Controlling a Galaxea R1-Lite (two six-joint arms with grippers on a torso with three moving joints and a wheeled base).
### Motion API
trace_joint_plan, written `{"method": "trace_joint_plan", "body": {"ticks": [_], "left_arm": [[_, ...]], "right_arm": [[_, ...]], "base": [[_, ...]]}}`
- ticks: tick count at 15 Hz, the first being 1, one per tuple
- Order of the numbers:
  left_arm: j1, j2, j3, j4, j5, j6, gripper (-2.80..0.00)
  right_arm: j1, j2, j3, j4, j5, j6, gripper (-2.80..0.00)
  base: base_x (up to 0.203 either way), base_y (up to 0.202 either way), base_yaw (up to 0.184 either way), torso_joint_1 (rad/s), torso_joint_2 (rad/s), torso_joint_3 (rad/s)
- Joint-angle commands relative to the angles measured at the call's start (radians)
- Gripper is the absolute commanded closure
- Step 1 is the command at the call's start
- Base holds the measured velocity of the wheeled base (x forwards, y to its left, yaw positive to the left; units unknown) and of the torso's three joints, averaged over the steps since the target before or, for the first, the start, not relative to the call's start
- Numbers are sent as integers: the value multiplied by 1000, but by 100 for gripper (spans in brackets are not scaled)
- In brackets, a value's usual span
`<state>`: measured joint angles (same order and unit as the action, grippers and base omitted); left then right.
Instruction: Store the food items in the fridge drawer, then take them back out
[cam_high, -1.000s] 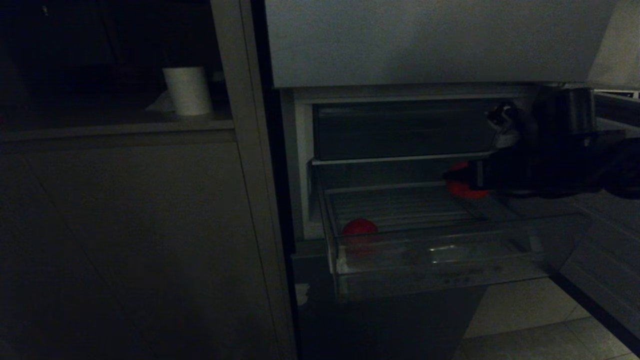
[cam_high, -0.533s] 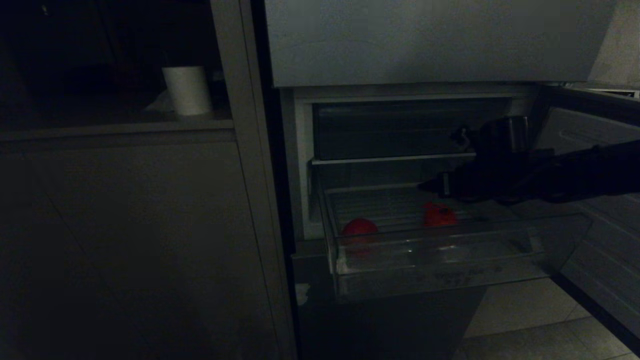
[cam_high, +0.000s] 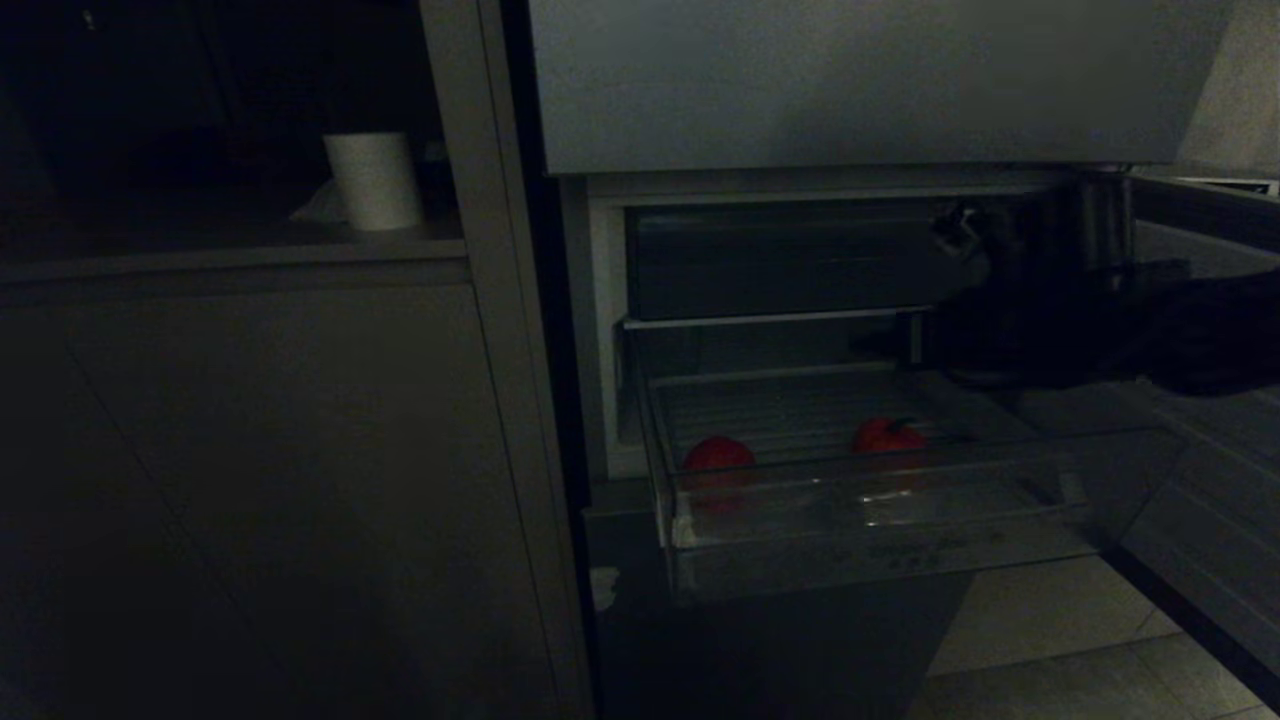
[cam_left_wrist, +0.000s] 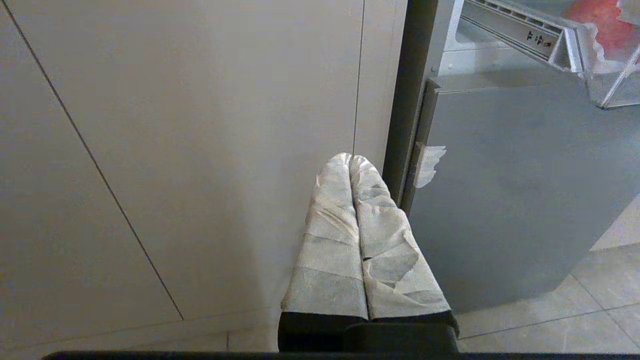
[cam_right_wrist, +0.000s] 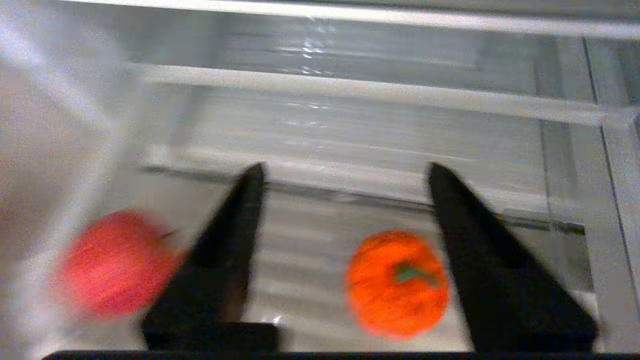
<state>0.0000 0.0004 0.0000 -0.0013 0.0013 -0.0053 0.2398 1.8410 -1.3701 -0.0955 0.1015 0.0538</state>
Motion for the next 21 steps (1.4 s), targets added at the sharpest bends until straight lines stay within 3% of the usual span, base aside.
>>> {"method": "trace_joint_plan", "body": {"ticks": [1, 6, 8, 14, 21], "left_arm": [[0, 0, 0, 0, 0, -1, 0], [0, 0, 0, 0, 0, -1, 0], [0, 0, 0, 0, 0, -1, 0], [0, 0, 0, 0, 0, -1, 0], [0, 0, 0, 0, 0, -1, 0]], "right_arm": [[53, -199, 110, 1, -1, 1, 0], [178, -529, 509, 72, -91, 34, 0], [195, -562, 590, 161, -110, 128, 0], [197, -312, 532, 160, -114, 153, 0], [195, 39, 269, -106, -238, 144, 0]], "base": [[0, 0, 0, 0, 0, 0], [0, 0, 0, 0, 0, 0], [0, 0, 0, 0, 0, 0], [0, 0, 0, 0, 0, 0], [0, 0, 0, 0, 0, 0]]}}
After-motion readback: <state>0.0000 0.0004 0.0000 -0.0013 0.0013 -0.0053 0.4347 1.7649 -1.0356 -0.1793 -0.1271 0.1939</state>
